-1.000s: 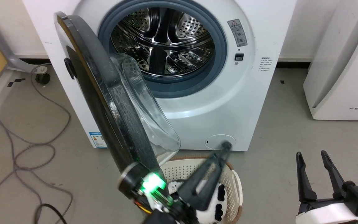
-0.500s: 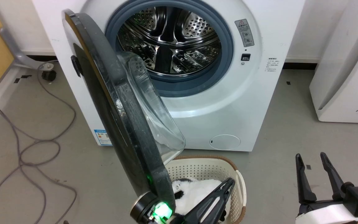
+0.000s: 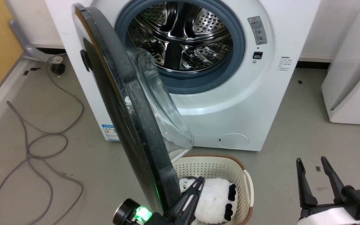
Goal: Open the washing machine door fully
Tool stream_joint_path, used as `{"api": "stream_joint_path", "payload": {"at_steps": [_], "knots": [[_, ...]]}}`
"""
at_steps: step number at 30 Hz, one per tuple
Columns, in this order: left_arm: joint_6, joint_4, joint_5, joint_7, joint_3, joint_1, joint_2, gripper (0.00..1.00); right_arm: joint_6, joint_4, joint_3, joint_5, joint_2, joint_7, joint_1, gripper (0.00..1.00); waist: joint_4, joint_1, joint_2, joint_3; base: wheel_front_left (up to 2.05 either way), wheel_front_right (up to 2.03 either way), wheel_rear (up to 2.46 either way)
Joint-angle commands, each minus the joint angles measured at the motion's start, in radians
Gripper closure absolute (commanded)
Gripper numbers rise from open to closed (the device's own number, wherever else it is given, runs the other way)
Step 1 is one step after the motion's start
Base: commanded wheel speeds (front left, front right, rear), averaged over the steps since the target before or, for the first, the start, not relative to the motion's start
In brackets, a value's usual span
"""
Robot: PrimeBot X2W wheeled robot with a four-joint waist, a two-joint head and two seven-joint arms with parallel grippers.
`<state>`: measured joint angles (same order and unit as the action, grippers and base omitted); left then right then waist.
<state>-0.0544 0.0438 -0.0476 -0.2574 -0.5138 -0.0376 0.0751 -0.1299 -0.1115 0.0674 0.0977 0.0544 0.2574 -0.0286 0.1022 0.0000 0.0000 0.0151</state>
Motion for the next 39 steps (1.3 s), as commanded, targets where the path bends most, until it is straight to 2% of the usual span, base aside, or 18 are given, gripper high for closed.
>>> {"api": "stream_joint_path", "payload": {"at_steps": [1,11,29,39], "knots": [[0.006,-0.007,-0.005,-0.004,0.012,-0.005,-0.001,1.00,-0.001,-0.001,0.005,0.002,-0.004,0.004,-0.012,0.00,0.010,0.0000,0.0000,0.002,0.00,0.00,0.00],[-0.003,-0.036,-0.002,-0.004,0.058,0.000,0.002,1.00,-0.001,-0.009,0.003,0.009,-0.004,0.004,-0.008,0.00,0.073,0.0000,0.0000,0.008,0.00,0.00,0.00],[0.009,-0.007,-0.002,-0.004,0.095,-0.064,-0.011,1.00,-0.001,-0.014,0.008,0.009,-0.004,0.004,-0.011,0.00,0.249,0.0000,0.0000,0.015,0.00,0.00,0.00],[0.040,-0.007,-0.010,-0.004,0.200,-0.040,-0.010,1.00,-0.001,-0.010,0.012,-0.008,-0.004,0.004,-0.002,0.00,0.335,0.0000,0.0000,0.040,0.00,0.00,0.00]]}}
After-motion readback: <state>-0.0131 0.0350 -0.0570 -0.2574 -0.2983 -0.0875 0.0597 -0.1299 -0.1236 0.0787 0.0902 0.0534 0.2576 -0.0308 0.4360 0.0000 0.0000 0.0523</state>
